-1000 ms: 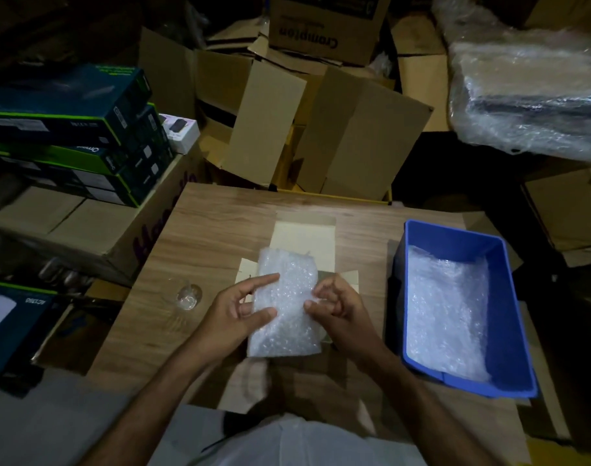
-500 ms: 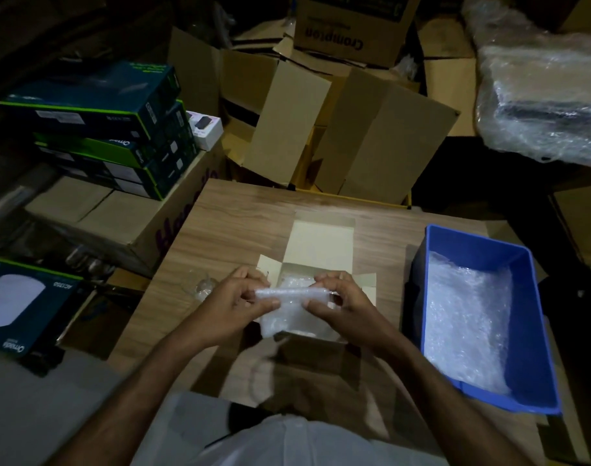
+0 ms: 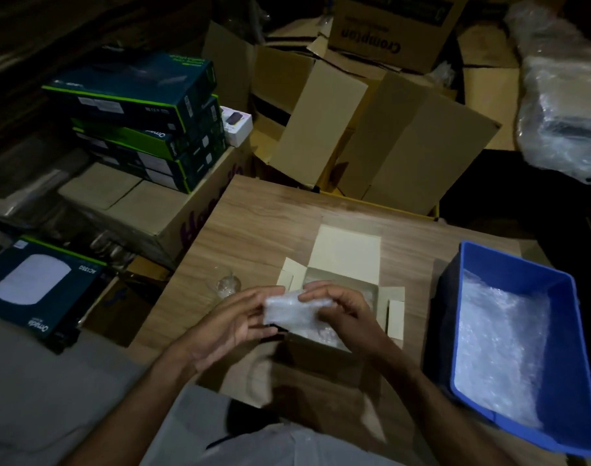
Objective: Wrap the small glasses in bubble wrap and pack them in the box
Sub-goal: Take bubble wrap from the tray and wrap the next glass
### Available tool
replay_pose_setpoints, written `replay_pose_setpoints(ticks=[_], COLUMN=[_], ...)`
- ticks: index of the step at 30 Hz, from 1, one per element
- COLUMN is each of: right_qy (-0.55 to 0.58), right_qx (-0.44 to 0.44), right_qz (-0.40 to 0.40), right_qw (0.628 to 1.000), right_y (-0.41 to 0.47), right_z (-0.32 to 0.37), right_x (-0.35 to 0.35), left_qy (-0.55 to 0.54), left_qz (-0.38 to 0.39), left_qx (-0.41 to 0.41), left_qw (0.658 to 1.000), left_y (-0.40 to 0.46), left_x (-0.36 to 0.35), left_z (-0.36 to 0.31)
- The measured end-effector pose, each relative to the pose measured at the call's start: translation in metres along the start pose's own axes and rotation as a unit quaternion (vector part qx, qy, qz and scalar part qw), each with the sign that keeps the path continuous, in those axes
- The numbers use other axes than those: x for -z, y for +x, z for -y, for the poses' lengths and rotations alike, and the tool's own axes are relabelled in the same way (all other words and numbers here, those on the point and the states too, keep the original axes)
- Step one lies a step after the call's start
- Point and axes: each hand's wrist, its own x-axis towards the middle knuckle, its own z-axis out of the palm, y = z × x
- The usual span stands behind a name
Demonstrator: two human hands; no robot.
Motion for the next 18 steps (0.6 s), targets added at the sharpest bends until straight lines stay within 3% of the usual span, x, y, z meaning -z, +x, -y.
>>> replay_pose_setpoints(ticks=[3, 10, 18], right_qy=[0.013, 0.074, -0.028], right_qx=[-0.004, -0.043, 0.003], right_qz=[0.02, 0.037, -0.043], right_qw=[1.0, 0.996, 0.999], right_y=[0.009, 0.032, 0.083], right_z=[-0.003, -0.004, -0.034], right_x=[-0.011, -0.048, -0.084], left_qy=[0.036, 0.143, 0.321], left_qz=[-0.076, -0.137, -0.323], left_qx=[-0.026, -0.114, -0.177], left_qw=[0.996, 0.973, 0.873], left_y=[0.001, 0.005, 0.019], left_x=[0.008, 0.035, 0.098], left_z=[-0.003, -0.006, -0.002])
